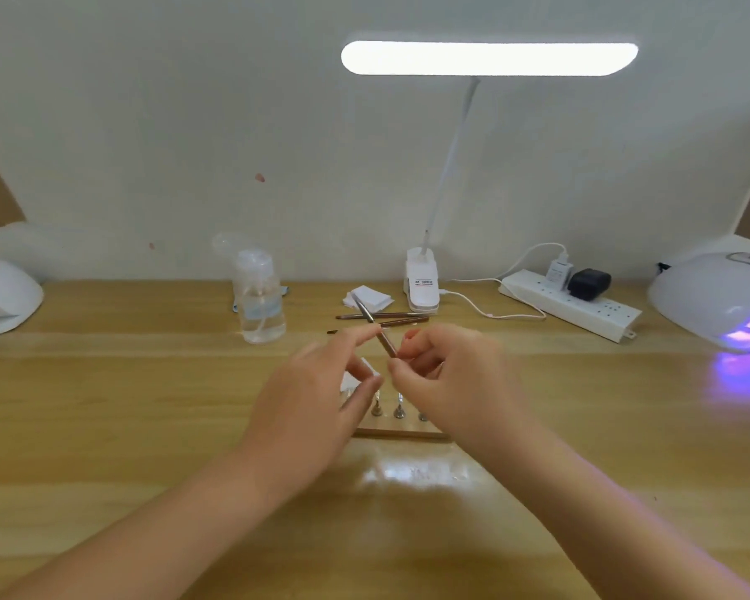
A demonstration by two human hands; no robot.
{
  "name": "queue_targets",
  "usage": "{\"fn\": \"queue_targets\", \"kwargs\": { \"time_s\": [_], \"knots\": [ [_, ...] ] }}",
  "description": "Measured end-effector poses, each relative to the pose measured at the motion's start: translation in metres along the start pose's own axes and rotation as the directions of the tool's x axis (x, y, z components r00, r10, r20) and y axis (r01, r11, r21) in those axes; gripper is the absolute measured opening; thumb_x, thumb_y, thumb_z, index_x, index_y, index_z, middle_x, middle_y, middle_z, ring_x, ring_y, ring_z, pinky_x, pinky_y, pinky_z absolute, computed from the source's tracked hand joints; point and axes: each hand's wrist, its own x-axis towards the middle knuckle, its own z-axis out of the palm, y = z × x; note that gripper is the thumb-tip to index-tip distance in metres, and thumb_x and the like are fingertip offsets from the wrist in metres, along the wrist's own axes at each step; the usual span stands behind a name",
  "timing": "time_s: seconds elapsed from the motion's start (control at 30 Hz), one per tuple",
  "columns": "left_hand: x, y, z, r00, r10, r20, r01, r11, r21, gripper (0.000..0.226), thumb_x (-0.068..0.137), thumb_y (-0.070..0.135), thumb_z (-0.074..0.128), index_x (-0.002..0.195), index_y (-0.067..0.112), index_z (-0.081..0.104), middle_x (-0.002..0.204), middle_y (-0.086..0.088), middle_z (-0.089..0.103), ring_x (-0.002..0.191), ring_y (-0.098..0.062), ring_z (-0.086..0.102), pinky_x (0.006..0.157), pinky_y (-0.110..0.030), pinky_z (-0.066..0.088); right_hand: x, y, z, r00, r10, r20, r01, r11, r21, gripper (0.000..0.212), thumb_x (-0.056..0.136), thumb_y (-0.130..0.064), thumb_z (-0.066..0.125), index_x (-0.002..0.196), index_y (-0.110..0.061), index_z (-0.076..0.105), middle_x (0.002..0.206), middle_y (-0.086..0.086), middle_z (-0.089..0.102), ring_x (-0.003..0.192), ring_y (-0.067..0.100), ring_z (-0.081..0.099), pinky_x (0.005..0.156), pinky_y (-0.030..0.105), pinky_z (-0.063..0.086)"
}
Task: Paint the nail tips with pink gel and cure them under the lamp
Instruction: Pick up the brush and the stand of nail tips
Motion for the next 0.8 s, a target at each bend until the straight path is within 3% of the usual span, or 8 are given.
{"fn": "queue_targets", "kwargs": {
  "time_s": [0.17,0.23,0.3,0.43,0.53,0.6,0.73,0.8],
  "knots": [
    [-0.004,-0.007,0.006,0.996,0.084,-0.013,-0.085,0.995,-0.045,0.038,0.077,0.002,0.071,0.097,0.034,0.070,0.078,0.034,0.057,0.079,0.000,0.048,0.069,-0.009,0.036,-0.019,-0.017,0.014,0.988,-0.138,0.069,0.143,0.986,-0.086,0.017,0.085,-0.043,0.060,0.077,-0.027,0.063,0.067,-0.012,0.066,0.053,0.003,0.049,0.055,0.021,0.041],
    [-0.002,-0.011,0.007,0.992,0.084,-0.095,-0.089,0.995,-0.047,0.033,0.078,0.005,0.074,0.098,0.030,0.071,0.076,0.032,0.057,0.078,0.003,0.049,0.069,-0.005,0.036,-0.018,-0.022,0.010,0.992,-0.101,0.076,0.100,0.995,0.020,0.031,0.084,-0.053,0.049,0.073,-0.028,0.064,0.059,-0.016,0.063,0.052,0.002,0.052,0.050,0.018,0.037],
    [0.000,-0.017,0.008,0.983,0.050,-0.176,-0.066,0.994,-0.085,0.025,0.085,0.013,0.073,0.105,0.027,0.071,0.080,0.027,0.061,0.079,0.004,0.052,0.072,-0.006,0.038,-0.005,-0.016,-0.001,1.000,0.006,0.015,-0.007,0.996,0.083,0.041,0.078,-0.057,0.041,0.071,-0.025,0.065,0.062,-0.019,0.065,0.057,0.002,0.057,0.053,0.026,0.045],
    [-0.003,-0.030,0.010,0.976,-0.020,-0.215,-0.037,0.965,-0.260,0.029,0.093,0.021,0.062,0.121,0.028,0.066,0.097,0.015,0.073,0.087,0.001,0.065,0.079,-0.013,0.048,0.040,0.032,-0.032,0.981,0.195,-0.017,-0.196,0.978,-0.065,0.017,0.081,-0.035,0.062,0.096,-0.028,0.065,0.081,-0.014,0.067,0.080,0.004,0.062,0.074,0.038,0.054],
    [-0.005,-0.037,0.014,0.979,-0.146,-0.141,0.080,0.915,-0.395,0.030,0.096,0.030,0.058,0.124,0.039,0.060,0.109,0.028,0.068,0.101,0.006,0.064,0.084,-0.006,0.045,0.053,0.068,-0.036,0.958,0.263,0.116,-0.250,0.962,-0.114,0.043,0.079,-0.025,0.072,0.119,-0.026,0.056,0.094,-0.015,0.064,0.085,0.001,0.057,0.070,0.026,0.051],
    [-0.006,-0.040,0.018,0.975,-0.197,-0.105,0.128,0.881,-0.456,0.032,0.094,0.036,0.055,0.126,0.041,0.057,0.113,0.028,0.067,0.107,0.001,0.064,0.089,-0.012,0.047,0.054,0.078,-0.030,0.960,0.217,0.180,-0.192,0.970,-0.148,0.055,0.077,-0.026,0.076,0.126,-0.028,0.051,0.102,-0.014,0.063,0.088,-0.001,0.054,0.069,0.018,0.044],
    [-0.006,-0.042,0.023,0.965,-0.260,-0.045,0.185,0.790,-0.584,0.036,0.091,0.041,0.047,0.127,0.040,0.050,0.118,0.021,0.066,0.109,-0.007,0.065,0.099,-0.037,0.050,0.065,0.079,-0.019,0.934,0.182,0.306,-0.141,0.978,-0.152,0.077,0.068,-0.030,0.085,0.133,-0.032,0.044,0.114,-0.007,0.060,0.104,0.008,0.056,0.086,0.024,0.046],
    [-0.006,-0.041,0.024,0.962,-0.271,-0.015,0.206,0.766,-0.609,0.036,0.093,0.040,0.045,0.129,0.039,0.047,0.118,0.022,0.065,0.107,-0.006,0.065,0.097,-0.039,0.052,0.068,0.078,-0.014,0.928,0.181,0.325,-0.139,0.979,-0.146,0.085,0.065,-0.032,0.087,0.136,-0.032,0.041,0.114,-0.006,0.060,0.105,0.010,0.057,0.092,0.029,0.048]
  ]
}}
